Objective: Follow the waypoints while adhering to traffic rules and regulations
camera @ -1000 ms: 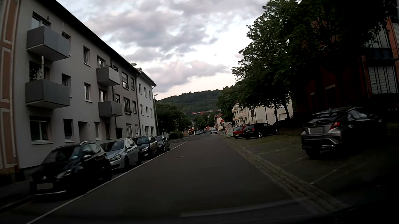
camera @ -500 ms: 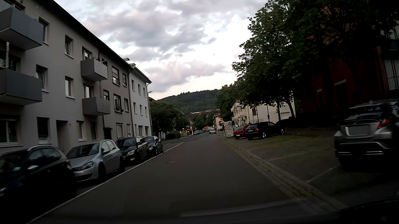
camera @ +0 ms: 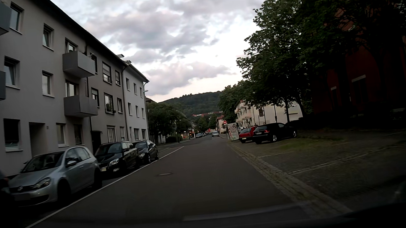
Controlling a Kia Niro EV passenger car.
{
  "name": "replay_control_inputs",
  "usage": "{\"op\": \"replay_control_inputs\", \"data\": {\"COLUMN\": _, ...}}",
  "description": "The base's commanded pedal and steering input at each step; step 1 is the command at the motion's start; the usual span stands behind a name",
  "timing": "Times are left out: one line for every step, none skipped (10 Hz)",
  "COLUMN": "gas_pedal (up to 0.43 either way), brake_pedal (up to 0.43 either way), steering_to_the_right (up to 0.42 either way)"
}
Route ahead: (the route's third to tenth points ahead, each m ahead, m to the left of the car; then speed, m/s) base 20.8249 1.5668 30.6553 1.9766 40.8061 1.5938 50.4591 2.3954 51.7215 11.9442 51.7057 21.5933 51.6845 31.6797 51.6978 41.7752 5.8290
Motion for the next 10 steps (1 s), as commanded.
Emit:
{"op": "replay_control_inputs", "data": {"gas_pedal": 0.047, "brake_pedal": 0.0, "steering_to_the_right": 0.001}}
{"op": "replay_control_inputs", "data": {"gas_pedal": 0.047, "brake_pedal": 0.0, "steering_to_the_right": 0.001}}
{"op": "replay_control_inputs", "data": {"gas_pedal": 0.047, "brake_pedal": 0.0, "steering_to_the_right": 0.001}}
{"op": "replay_control_inputs", "data": {"gas_pedal": 0.047, "brake_pedal": 0.0, "steering_to_the_right": 0.0}}
{"op": "replay_control_inputs", "data": {"gas_pedal": 0.047, "brake_pedal": 0.0, "steering_to_the_right": 0.0}}
{"op": "replay_control_inputs", "data": {"gas_pedal": 0.047, "brake_pedal": 0.0, "steering_to_the_right": 0.0}}
{"op": "replay_control_inputs", "data": {"gas_pedal": 0.047, "brake_pedal": 0.0, "steering_to_the_right": -0.001}}
{"op": "replay_control_inputs", "data": {"gas_pedal": 0.047, "brake_pedal": 0.0, "steering_to_the_right": -0.002}}
{"op": "replay_control_inputs", "data": {"gas_pedal": 0.047, "brake_pedal": 0.0, "steering_to_the_right": -0.002}}
{"op": "replay_control_inputs", "data": {"gas_pedal": 0.047, "brake_pedal": 0.0, "steering_to_the_right": -0.002}}
